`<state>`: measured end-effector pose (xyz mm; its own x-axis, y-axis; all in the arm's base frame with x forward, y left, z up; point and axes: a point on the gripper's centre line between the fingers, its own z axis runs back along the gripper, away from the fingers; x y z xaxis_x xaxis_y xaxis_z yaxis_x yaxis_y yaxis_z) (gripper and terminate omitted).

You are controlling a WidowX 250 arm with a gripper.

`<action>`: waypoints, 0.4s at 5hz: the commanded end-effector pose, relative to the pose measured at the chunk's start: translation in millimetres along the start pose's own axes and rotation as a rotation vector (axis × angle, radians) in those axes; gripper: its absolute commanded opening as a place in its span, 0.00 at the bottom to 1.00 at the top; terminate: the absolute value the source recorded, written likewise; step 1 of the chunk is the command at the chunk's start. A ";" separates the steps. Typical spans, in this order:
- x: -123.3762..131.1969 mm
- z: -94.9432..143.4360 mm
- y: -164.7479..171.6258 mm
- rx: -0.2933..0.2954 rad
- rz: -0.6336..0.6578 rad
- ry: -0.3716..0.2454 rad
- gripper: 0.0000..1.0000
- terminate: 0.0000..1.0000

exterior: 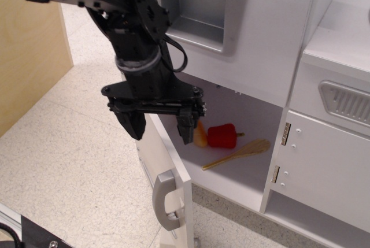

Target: Close low fridge

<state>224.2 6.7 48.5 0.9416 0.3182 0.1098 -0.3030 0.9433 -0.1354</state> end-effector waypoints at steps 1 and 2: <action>-21.8 -14.5 52.2 0.077 -0.112 -0.015 1.00 0.00; -24.4 -25.1 79.3 0.110 -0.144 -0.039 1.00 0.00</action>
<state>180.2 67.1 2.3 0.9731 0.1811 0.1426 -0.1802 0.9834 -0.0193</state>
